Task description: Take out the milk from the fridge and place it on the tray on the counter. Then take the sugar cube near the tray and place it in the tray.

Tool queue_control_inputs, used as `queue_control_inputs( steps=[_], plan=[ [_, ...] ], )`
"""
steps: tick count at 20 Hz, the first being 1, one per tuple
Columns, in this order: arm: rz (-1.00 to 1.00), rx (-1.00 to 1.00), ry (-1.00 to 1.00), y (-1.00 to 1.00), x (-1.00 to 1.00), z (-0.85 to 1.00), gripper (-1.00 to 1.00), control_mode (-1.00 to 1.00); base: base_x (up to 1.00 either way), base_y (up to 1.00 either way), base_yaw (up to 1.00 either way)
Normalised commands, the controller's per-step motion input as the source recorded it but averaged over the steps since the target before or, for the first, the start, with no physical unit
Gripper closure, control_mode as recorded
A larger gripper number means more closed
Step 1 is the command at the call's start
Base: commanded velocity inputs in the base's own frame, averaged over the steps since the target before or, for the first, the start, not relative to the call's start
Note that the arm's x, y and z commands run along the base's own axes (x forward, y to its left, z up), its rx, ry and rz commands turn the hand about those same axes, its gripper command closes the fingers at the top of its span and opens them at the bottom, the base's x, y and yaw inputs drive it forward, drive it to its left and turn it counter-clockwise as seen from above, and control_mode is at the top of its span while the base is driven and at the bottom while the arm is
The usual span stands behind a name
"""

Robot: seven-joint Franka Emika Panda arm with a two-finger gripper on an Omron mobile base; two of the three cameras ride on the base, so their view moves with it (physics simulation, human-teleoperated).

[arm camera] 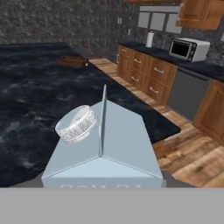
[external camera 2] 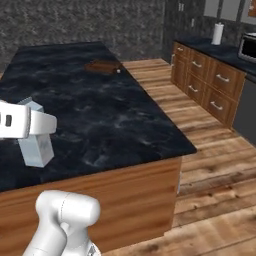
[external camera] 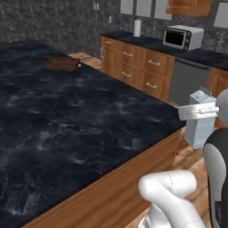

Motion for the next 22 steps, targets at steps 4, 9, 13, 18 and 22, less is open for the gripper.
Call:
queue_control_inputs(
  steps=[4, 9, 13, 18, 22],
  plan=[
    [0.0, 0.0, 0.0, 0.0, 0.0, 0.0, 1.0, 1.0, 0.28, -1.0, 0.1],
    [0.0, 0.0, 0.0, 0.0, 0.0, 0.0, 1.0, 1.0, 0.57, -1.0, 0.08],
    [0.0, 0.0, 0.0, 0.0, 0.0, 0.0, 1.0, 1.0, 0.64, -1.0, 0.11],
    [0.0, 0.0, 0.0, 0.0, 0.0, 0.0, 1.0, 1.0, 0.56, -1.0, 0.21],
    [0.0, 0.0, 0.0, 0.0, 0.0, 0.0, 1.0, 1.0, 0.41, -1.0, 0.34]
  ],
)
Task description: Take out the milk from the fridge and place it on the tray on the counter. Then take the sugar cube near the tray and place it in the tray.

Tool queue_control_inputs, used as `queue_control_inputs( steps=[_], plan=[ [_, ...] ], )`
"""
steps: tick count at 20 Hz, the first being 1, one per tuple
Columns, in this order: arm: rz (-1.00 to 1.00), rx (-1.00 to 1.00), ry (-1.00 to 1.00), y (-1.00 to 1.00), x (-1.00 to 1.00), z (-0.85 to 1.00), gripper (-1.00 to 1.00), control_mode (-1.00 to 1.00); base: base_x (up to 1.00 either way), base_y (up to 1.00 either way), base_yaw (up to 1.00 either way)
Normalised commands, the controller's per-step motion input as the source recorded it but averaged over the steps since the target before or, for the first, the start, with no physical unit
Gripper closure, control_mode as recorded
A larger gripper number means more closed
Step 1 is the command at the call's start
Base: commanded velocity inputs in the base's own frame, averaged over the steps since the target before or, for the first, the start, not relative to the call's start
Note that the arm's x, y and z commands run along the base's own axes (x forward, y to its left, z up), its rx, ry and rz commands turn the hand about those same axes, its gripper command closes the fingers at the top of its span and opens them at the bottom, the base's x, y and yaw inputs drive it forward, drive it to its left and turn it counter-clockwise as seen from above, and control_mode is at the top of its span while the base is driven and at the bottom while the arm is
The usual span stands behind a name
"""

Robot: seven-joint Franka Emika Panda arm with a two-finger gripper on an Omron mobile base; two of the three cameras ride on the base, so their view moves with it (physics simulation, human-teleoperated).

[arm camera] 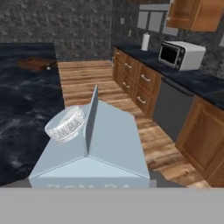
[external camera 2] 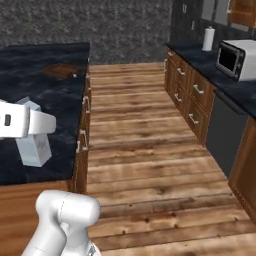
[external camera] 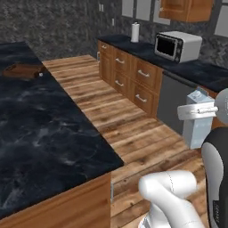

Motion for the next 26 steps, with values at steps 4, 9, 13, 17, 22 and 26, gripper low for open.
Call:
queue_control_inputs(
  steps=[4, 9, 13, 17, 22, 26],
  plan=[
    [0.0, 0.0, 0.0, 0.0, 0.0, 0.0, 1.0, 1.0, 0.36, -1.0, 0.37],
    [0.0, 0.0, 0.0, 0.0, 0.0, 0.0, 1.0, 1.0, 0.35, -1.0, 0.43],
    [0.0, 0.0, 0.0, 0.0, 0.0, 0.0, 1.0, 1.0, 0.32, -0.86, 0.65],
    [0.0, 0.0, 0.0, 0.0, 0.0, 0.0, 1.0, 1.0, 0.34, -0.6, 0.76],
    [0.0, 0.0, 0.0, 0.0, 0.0, 0.0, 1.0, 1.0, 0.38, -0.61, 0.75],
    [0.0, 0.0, 0.0, 0.0, 0.0, 0.0, 1.0, 1.0, 0.38, -0.89, 0.63]
  ],
)
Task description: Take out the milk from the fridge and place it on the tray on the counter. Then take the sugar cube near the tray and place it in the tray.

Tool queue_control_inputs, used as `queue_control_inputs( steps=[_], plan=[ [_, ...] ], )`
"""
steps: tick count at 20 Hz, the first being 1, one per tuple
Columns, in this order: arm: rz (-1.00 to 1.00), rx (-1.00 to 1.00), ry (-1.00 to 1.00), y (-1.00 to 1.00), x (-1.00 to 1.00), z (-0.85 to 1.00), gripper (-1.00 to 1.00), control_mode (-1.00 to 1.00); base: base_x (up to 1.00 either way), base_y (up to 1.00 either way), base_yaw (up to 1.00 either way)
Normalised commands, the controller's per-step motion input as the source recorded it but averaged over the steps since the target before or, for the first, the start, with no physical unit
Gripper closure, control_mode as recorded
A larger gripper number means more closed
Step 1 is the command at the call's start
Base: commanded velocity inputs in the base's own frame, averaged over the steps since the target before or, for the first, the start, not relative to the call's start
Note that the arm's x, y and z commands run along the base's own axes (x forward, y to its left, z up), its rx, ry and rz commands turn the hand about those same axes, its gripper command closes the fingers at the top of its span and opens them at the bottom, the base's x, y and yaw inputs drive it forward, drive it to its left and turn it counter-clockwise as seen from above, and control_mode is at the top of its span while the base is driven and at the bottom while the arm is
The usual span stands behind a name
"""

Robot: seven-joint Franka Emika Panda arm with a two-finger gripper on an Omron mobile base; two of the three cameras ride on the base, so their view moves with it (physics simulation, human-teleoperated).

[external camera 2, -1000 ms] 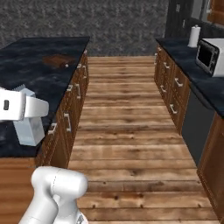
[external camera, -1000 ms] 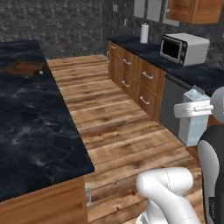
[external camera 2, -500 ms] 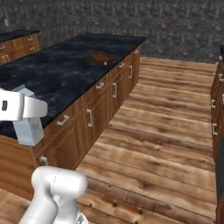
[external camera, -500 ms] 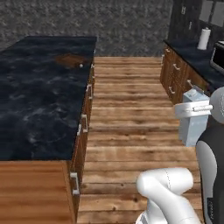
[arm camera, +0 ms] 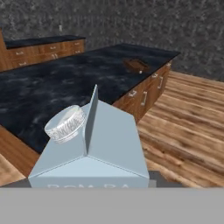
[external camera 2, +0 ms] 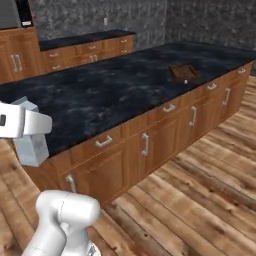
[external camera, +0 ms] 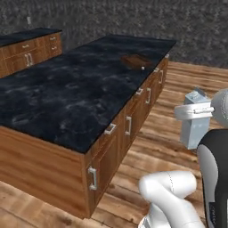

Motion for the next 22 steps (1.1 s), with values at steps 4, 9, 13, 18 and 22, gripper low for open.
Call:
queue_control_inputs(
  steps=[4, 9, 13, 18, 22],
  plan=[
    [0.0, 0.0, 0.0, 0.0, 0.0, 0.0, 1.0, 1.0, 0.35, -1.0, 0.52],
    [0.0, 0.0, 0.0, 0.0, 0.0, 0.0, 1.0, 1.0, 0.35, -1.0, 0.46],
    [0.0, 0.0, 0.0, 0.0, 0.0, 0.0, 1.0, 1.0, 0.39, -1.0, 0.45],
    [0.0, 0.0, 0.0, 0.0, 0.0, 0.0, 1.0, 1.0, 0.45, -1.0, 0.42],
    [0.0, 0.0, 0.0, 0.0, 0.0, 0.0, 1.0, 1.0, 0.46, -1.0, 0.35]
  ],
)
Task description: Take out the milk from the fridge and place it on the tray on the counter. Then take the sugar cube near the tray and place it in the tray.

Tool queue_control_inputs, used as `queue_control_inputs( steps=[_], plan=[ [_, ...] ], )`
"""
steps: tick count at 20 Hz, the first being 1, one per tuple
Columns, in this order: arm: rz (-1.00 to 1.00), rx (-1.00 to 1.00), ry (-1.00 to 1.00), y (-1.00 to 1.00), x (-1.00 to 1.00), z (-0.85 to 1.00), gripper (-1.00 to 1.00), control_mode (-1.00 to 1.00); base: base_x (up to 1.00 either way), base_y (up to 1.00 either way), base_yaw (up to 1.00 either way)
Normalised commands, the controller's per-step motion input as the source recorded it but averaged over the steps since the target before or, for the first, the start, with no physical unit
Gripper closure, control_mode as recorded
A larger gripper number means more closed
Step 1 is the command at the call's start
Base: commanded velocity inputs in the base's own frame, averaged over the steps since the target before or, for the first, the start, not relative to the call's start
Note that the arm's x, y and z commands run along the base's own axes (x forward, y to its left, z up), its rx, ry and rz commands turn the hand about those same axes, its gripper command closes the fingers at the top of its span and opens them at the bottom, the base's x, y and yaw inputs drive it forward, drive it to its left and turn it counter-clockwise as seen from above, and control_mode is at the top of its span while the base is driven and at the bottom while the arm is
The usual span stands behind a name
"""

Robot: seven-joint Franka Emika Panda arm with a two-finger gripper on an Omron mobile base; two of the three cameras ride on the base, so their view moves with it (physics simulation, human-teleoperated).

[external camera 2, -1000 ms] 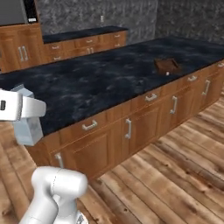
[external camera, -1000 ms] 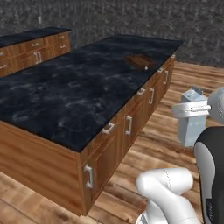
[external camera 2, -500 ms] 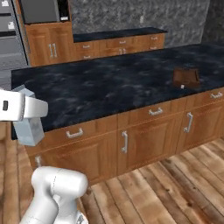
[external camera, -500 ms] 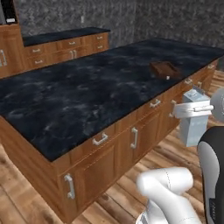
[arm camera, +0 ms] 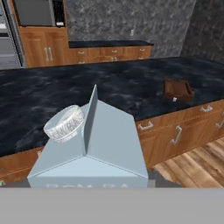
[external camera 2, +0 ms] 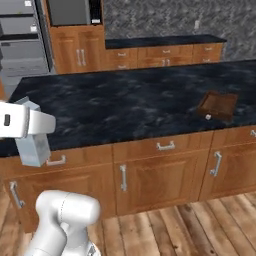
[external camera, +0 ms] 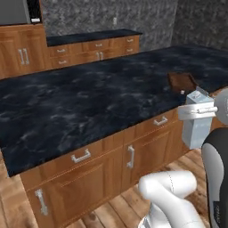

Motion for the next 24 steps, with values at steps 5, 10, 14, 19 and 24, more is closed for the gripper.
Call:
queue_control_inputs(
  steps=[5, 10, 14, 19, 24],
  plan=[
    [0.0, 0.0, 0.0, 0.0, 0.0, 0.0, 1.0, 1.0, 0.36, -1.0, 0.31],
    [0.0, 0.0, 0.0, 0.0, 0.0, 0.0, 1.0, 1.0, 0.42, -1.0, 0.23],
    [0.0, 0.0, 0.0, 0.0, 0.0, 0.0, 1.0, 1.0, 0.49, -1.0, 0.18],
    [0.0, 0.0, 0.0, 0.0, 0.0, 0.0, 1.0, 1.0, 0.43, -1.0, 0.43],
    [0.0, 0.0, 0.0, 0.0, 0.0, 0.0, 1.0, 1.0, 0.33, -1.0, 0.38]
  ],
)
